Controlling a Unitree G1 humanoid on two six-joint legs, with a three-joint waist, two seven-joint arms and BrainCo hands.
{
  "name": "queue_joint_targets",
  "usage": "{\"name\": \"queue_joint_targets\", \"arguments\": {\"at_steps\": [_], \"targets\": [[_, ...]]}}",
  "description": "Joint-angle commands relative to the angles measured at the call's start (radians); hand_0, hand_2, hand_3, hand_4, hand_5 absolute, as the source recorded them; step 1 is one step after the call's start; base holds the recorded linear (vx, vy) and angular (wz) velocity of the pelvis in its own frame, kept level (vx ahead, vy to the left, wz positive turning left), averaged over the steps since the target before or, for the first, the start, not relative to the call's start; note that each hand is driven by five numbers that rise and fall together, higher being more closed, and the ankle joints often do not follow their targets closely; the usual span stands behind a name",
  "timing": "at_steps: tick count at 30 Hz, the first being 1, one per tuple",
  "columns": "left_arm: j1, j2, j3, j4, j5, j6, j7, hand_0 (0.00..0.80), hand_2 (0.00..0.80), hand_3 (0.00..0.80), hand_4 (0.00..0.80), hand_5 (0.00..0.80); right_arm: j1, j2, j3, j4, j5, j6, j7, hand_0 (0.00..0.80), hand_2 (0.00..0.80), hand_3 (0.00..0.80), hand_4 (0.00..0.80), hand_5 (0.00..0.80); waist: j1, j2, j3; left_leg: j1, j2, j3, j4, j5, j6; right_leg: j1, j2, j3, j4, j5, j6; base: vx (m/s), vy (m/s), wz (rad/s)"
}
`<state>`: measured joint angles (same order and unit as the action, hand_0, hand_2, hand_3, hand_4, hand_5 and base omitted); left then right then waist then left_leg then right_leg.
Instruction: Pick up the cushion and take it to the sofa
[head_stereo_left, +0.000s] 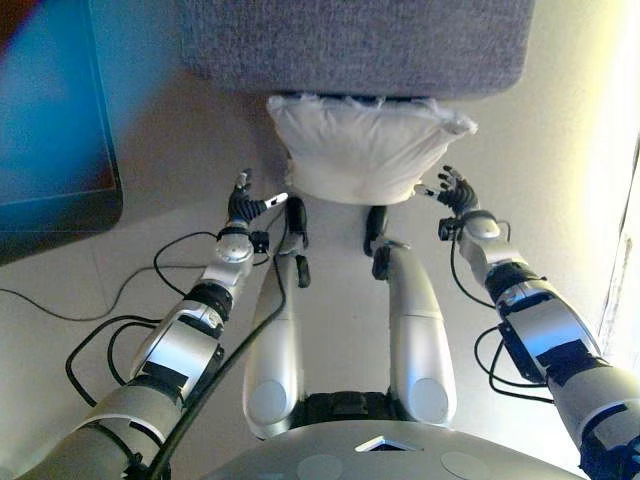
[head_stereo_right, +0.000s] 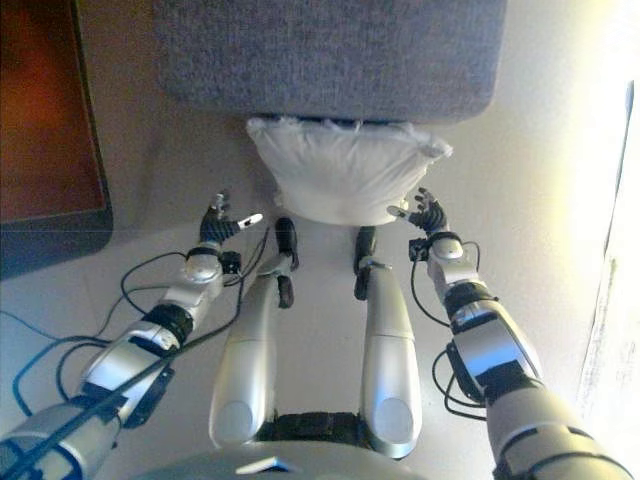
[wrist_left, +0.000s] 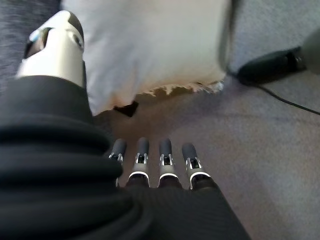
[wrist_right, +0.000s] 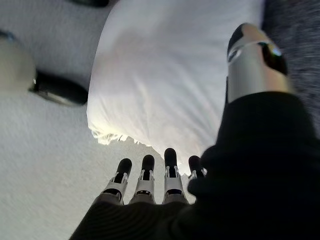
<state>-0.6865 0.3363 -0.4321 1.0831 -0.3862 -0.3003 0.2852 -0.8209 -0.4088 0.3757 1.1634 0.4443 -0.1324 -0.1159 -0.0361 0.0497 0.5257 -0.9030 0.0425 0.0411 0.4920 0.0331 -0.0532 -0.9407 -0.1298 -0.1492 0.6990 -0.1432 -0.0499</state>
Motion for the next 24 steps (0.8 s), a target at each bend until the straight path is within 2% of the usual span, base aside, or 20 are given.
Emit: {"name": "queue_joint_targets", "arguments": {"at_steps": [1, 5, 11, 18, 24], "targets": [[-0.012, 0.034, 0.017, -0.014, -0.046, -0.031, -0.016, 0.0, 0.0, 0.0, 0.0, 0.0, -0.019, -0.066, 0.013, -0.007, -0.019, -0.002, -0.059, 0.0, 0.0, 0.0, 0.0, 0.0, 0.005, 0.023, -0.006, -0.104, -0.004, 0.001, 0.144, -0.089, 0.025, -0.056, -0.033, 0.077, -0.067, 0.105, 0.073, -0.044, 0.0, 0.14], [-0.035, 0.06, 0.009, -0.03, -0.071, -0.035, -0.051, 0.0, 0.0, 0.0, 0.0, 0.0, -0.061, -0.096, 0.02, -0.021, -0.023, 0.017, -0.082, 0.0, 0.0, 0.0, 0.0, 0.0, 0.007, 0.023, -0.006, -0.221, -0.005, 0.005, 0.229, -0.115, 0.036, -0.169, -0.027, 0.088, 0.024, 0.089, 0.069, -0.044, -0.017, 0.09], [-0.093, 0.112, 0.003, -0.032, -0.144, -0.042, -0.13, 0.0, 0.0, 0.0, 0.0, 0.0, -0.104, -0.156, 0.034, -0.015, 0.006, 0.022, -0.05, 0.0, 0.0, 0.0, 0.0, 0.0, 0.007, 0.023, -0.006, -0.382, -0.007, 0.006, 0.378, -0.164, 0.049, -0.334, -0.016, 0.109, 0.199, 0.046, 0.059, -0.005, -0.024, 0.02], [-0.218, 0.157, -0.057, -0.059, -0.142, -0.011, -0.154, 0.0, 0.0, 0.0, 0.0, 0.0, -0.2, -0.195, 0.057, -0.011, 0.093, 0.018, -0.026, 0.0, 0.0, 0.0, 0.0, 0.0, -0.005, 0.028, -0.006, -0.504, -0.006, 0.008, 0.449, -0.181, 0.053, -0.456, -0.003, 0.124, 0.262, 0.033, 0.051, 0.013, -0.016, 0.02], [-0.339, 0.173, -0.093, -0.063, -0.251, 0.035, -0.233, 0.0, 0.0, 0.0, 0.0, 0.0, -0.277, -0.205, 0.085, 0.015, 0.142, 0.036, 0.024, 0.0, 0.0, 0.0, 0.0, 0.0, -0.018, 0.03, -0.006, -0.558, 0.006, 0.012, 0.5, -0.195, 0.054, -0.507, -0.005, 0.138, 0.297, 0.024, 0.049, 0.023, -0.001, -0.08]]}}
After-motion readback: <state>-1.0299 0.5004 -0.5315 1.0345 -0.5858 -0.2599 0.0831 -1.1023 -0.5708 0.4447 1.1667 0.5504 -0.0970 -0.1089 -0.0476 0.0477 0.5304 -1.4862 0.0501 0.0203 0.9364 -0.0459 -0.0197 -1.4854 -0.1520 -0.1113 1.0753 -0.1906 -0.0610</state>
